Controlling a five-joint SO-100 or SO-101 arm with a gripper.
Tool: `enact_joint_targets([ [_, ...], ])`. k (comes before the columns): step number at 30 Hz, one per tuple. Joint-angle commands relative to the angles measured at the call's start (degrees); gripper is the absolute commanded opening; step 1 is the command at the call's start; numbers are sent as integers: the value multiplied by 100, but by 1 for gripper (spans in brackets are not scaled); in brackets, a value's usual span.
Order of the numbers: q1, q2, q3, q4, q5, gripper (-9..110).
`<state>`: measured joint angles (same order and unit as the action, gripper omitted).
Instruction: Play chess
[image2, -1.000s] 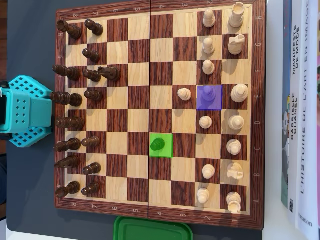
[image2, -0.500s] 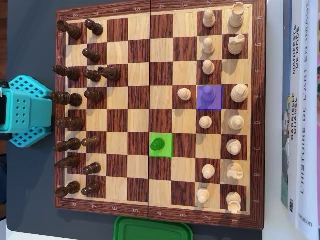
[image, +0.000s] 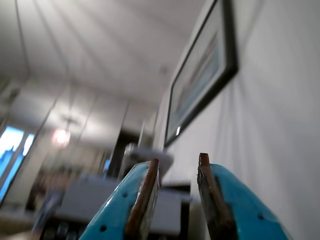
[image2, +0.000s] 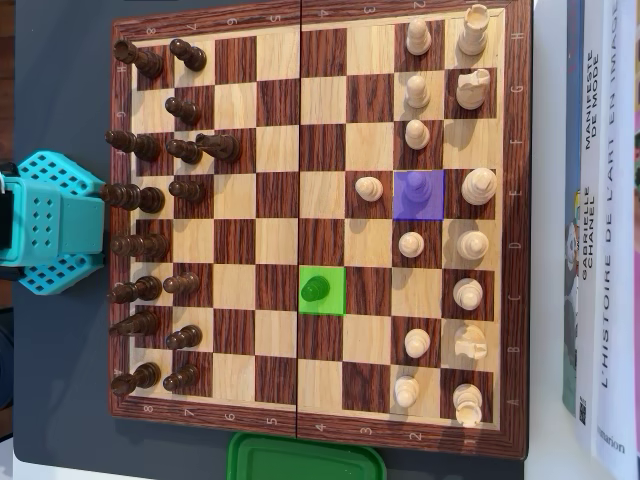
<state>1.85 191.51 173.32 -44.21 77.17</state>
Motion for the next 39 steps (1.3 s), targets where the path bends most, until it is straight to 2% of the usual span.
enact_joint_targets([
  [1,44,-9,-879,1371,-35,13],
  [16,132,-439,-2689,6662,-26,13],
  [30,272,-4597,-5871,11619,-18,12],
  [35,316,-6152,-7075,12832,-18,12],
  [39,325,-7128,-7910,13342,18,13],
])
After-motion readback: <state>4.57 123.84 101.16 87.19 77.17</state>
